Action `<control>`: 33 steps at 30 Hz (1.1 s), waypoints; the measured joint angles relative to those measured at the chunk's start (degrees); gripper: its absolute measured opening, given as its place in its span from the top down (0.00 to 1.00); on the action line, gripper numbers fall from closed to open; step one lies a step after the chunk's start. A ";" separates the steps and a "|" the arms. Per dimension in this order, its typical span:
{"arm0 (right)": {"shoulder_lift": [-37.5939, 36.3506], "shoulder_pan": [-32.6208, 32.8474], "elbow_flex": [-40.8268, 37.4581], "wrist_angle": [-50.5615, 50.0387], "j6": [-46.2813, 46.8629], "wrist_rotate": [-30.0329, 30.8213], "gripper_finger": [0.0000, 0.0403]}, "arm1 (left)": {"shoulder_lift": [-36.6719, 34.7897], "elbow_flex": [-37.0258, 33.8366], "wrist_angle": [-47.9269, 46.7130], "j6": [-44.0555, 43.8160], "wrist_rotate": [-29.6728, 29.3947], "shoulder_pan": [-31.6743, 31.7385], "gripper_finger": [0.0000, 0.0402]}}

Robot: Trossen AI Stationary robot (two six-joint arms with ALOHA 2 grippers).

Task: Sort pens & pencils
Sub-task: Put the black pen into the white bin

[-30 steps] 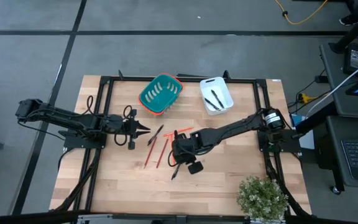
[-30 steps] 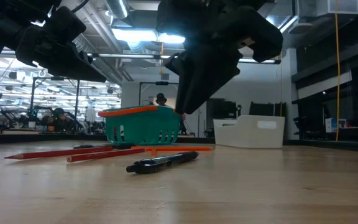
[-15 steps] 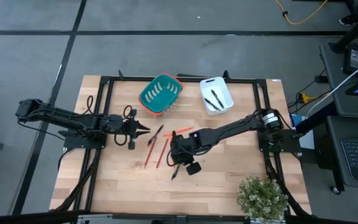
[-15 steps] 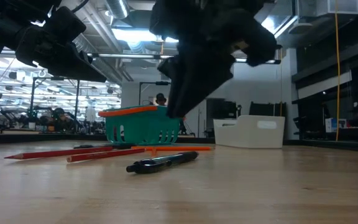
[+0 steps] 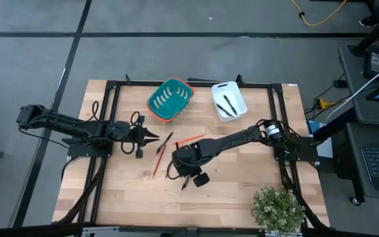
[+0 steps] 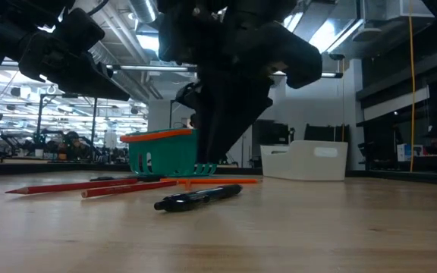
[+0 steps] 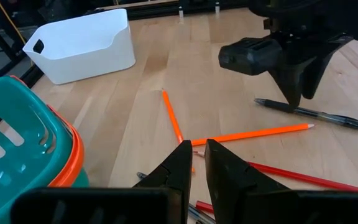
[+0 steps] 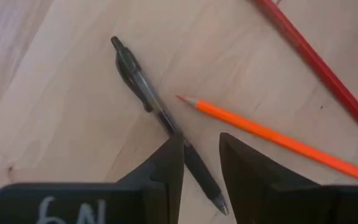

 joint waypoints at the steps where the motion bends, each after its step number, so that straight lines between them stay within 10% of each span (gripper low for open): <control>1: 0.21 0.10 -0.01 -0.19 0.02 -0.02 0.74 | 0.00 0.00 -0.09 -0.02 0.00 -0.01 0.90; 19: 3.79 0.99 -0.07 -1.58 -0.57 -0.31 0.75 | 0.02 0.00 -0.31 0.07 0.00 -0.01 0.90; 33: 5.45 -1.24 0.20 -4.31 0.26 -3.64 0.93 | 0.00 0.00 -0.31 0.03 0.00 0.01 0.90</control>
